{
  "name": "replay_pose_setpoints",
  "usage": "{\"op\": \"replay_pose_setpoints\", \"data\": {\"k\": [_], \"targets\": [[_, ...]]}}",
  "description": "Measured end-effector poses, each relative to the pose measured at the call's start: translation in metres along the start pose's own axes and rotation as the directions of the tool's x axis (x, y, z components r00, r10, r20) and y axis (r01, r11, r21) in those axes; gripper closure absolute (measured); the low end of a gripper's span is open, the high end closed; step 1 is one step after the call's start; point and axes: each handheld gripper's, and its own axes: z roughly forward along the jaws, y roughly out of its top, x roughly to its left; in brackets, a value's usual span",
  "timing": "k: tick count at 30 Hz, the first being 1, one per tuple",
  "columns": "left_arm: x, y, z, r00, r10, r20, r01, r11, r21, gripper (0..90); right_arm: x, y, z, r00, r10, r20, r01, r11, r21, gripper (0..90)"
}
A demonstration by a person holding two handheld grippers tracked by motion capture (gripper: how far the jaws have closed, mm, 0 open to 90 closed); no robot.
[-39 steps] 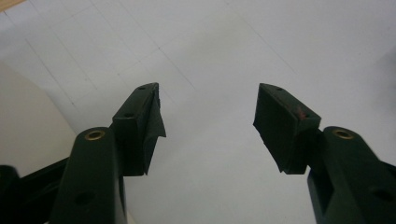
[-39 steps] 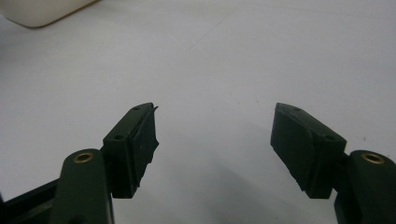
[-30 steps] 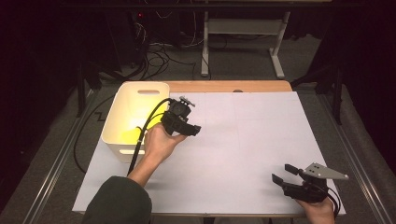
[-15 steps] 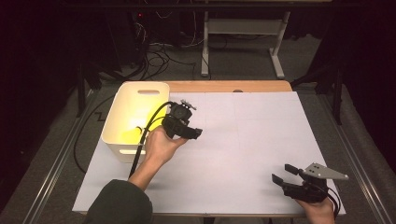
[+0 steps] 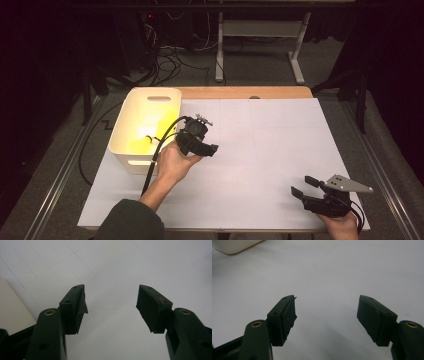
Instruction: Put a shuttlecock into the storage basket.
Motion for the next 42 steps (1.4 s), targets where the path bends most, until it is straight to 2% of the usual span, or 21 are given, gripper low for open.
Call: {"op": "replay_pose_setpoints", "data": {"k": [10,18,25,28,31,42], "targets": [[-0.003,-0.006,0.004,0.9999,0.001,0.014,-0.001,1.0000,0.006,41.8,0.000,0.000,0.000,1.0000,-0.002,-0.001,0.002,1.000,0.000,31.8],[-0.006,-0.016,0.008,0.9996,0.021,0.018,-0.021,0.9997,0.014,42.2,0.000,0.000,0.000,1.0000,-0.001,-0.002,0.001,1.000,0.001,31.8],[-0.005,-0.024,0.010,0.9996,0.015,0.025,-0.016,0.9998,0.014,42.2,0.000,0.000,0.000,1.0000,-0.001,-0.002,0.001,1.000,0.001,31.8],[-0.007,-0.027,0.009,0.9996,0.021,0.021,-0.021,0.9997,0.013,42.2,0.000,0.000,0.000,1.0000,-0.001,-0.002,0.001,1.000,0.001,31.8],[-0.009,-0.029,0.009,0.9993,0.036,-0.004,-0.036,0.9993,0.007,42.3,0.000,0.000,0.000,1.0000,-0.001,-0.002,0.001,1.000,0.001,31.8],[-0.010,-0.040,0.010,0.9995,0.031,0.011,-0.031,0.9995,-0.001,42.3,0.000,0.000,0.000,1.0000,-0.001,-0.002,0.001,1.000,0.000,31.8]]}}
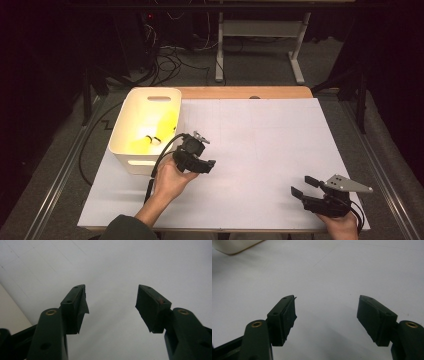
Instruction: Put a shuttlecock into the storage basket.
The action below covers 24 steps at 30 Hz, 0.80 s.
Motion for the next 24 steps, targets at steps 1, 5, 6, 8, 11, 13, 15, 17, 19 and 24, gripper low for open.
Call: {"op": "replay_pose_setpoints", "data": {"k": [1,5,6,8,11,13,15,17,19,24], "targets": [[0.000,-0.001,0.000,1.0000,0.000,-0.005,0.000,1.0000,-0.001,42.3,0.000,0.000,0.000,1.0000,-0.001,0.000,0.001,1.000,0.000,31.8],[0.000,-0.004,-0.001,1.0000,-0.001,-0.006,0.001,1.0000,-0.005,42.3,0.000,0.000,0.000,1.0000,-0.004,0.000,0.004,1.000,0.002,31.8],[0.000,-0.005,-0.001,1.0000,0.000,-0.004,0.000,1.0000,-0.003,42.3,0.000,0.000,0.000,1.0000,-0.007,0.000,0.007,1.000,0.001,31.8],[0.000,-0.007,-0.001,1.0000,-0.001,-0.002,0.001,1.0000,-0.004,42.3,0.000,0.000,0.000,1.0000,-0.006,0.000,0.006,1.000,0.001,31.8],[0.000,-0.009,-0.001,1.0000,-0.002,0.005,0.002,1.0000,-0.005,42.3,0.000,0.000,0.000,1.0000,-0.005,0.001,0.005,1.000,0.000,31.8],[0.000,-0.011,-0.002,1.0000,-0.003,0.005,0.003,1.0000,-0.006,42.3,0.000,0.000,0.000,1.0000,-0.005,0.000,0.005,1.000,0.000,31.8],[-0.001,-0.013,-0.003,1.0000,-0.004,0.007,0.004,1.0000,-0.006,42.4,0.000,0.000,0.000,1.0000,-0.005,0.001,0.005,1.000,0.000,31.8],[-0.001,-0.014,-0.003,0.9999,-0.004,0.010,0.004,1.0000,-0.007,42.3,0.000,0.000,0.000,1.0000,-0.005,0.001,0.005,1.000,0.000,31.8],[0.000,-0.016,-0.004,0.9999,-0.007,0.013,0.008,0.9999,-0.009,42.3,0.000,0.000,0.000,1.0000,-0.005,0.001,0.005,1.000,0.000,31.8],[0.001,-0.021,-0.006,0.9996,-0.015,0.024,0.015,0.9998,-0.013,42.3,0.000,0.000,0.000,1.0000,-0.005,0.001,0.005,1.000,0.000,31.8]]}}
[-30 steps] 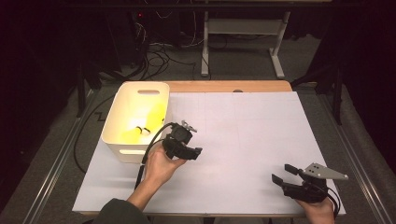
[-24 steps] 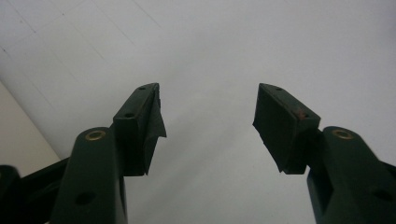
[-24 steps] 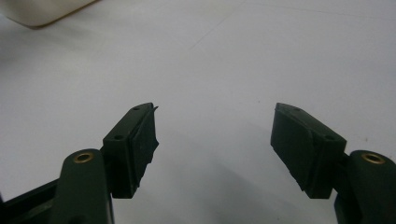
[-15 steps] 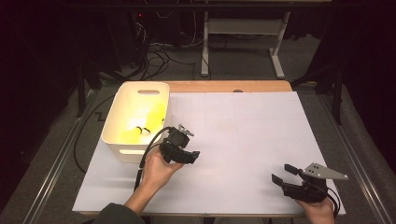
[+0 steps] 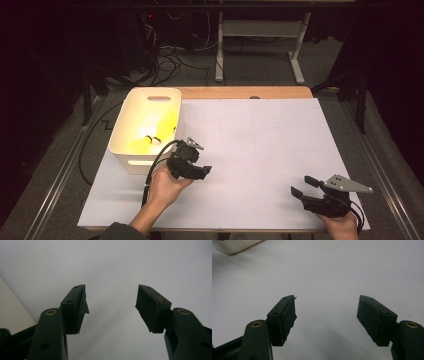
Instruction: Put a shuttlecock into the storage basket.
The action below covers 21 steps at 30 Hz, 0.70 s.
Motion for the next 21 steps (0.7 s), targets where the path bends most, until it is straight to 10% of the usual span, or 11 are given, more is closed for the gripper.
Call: {"op": "replay_pose_setpoints", "data": {"k": [21], "targets": [[0.006,-0.022,-0.009,0.9995,-0.030,0.006,0.030,0.9994,-0.019,41.7,0.000,0.000,0.000,1.0000,0.002,0.000,-0.002,1.000,0.000,31.8]]}}
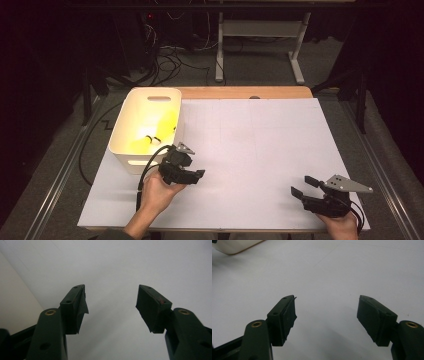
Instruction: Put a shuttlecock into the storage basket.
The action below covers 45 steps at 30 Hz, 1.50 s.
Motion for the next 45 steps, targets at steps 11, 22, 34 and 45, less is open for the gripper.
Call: {"op": "replay_pose_setpoints", "data": {"k": [11,22,34,45], "targets": [[-0.001,-0.007,-0.004,1.0000,-0.001,0.005,0.001,1.0000,-0.009,41.2,0.000,0.000,0.000,1.0000,0.000,0.000,0.000,1.000,-0.002,31.8],[-0.001,-0.020,-0.008,1.0000,-0.005,0.006,0.005,0.9999,-0.010,41.0,0.000,0.000,0.000,1.0000,0.000,0.001,0.000,1.000,0.000,31.8],[0.003,-0.035,-0.014,0.9996,-0.028,-0.001,0.028,0.9994,-0.019,41.4,0.000,0.000,0.000,1.0000,-0.001,0.002,0.001,1.000,0.000,31.7],[0.005,-0.046,-0.017,0.9988,-0.049,0.001,0.049,0.9982,-0.036,41.2,0.000,0.000,0.000,1.0000,-0.001,0.003,0.001,1.000,0.001,31.7]]}}
